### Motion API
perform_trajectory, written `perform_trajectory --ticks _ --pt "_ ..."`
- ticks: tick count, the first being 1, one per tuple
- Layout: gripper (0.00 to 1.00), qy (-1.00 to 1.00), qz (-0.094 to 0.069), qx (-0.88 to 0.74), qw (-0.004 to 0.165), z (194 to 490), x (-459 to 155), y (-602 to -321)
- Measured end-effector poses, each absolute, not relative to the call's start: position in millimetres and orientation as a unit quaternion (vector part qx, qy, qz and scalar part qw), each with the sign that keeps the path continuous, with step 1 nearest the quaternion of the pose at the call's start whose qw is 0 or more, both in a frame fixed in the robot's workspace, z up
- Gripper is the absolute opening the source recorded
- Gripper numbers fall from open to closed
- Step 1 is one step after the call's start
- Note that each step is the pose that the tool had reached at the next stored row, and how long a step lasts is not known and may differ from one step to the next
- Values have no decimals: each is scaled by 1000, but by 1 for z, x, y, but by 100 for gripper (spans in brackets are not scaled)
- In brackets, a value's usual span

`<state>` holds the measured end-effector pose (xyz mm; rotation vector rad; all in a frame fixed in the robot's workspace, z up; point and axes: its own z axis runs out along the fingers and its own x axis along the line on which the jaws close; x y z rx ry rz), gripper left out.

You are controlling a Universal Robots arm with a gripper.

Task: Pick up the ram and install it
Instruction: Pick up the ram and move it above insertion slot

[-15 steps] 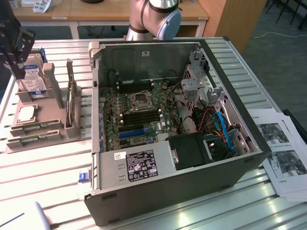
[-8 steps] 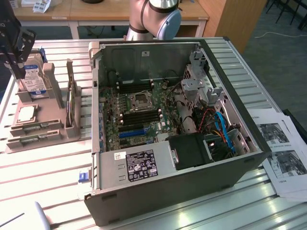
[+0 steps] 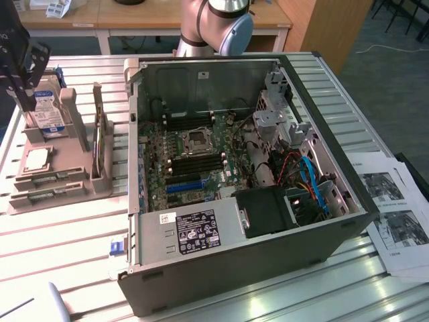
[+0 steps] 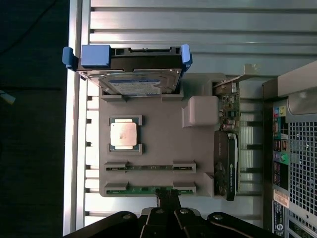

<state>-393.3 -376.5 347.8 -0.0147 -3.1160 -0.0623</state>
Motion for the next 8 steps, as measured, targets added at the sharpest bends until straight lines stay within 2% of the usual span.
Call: perform_trajectory --ticks 8 --pt "10 -1000 -20 1 13 348 -393 -376"
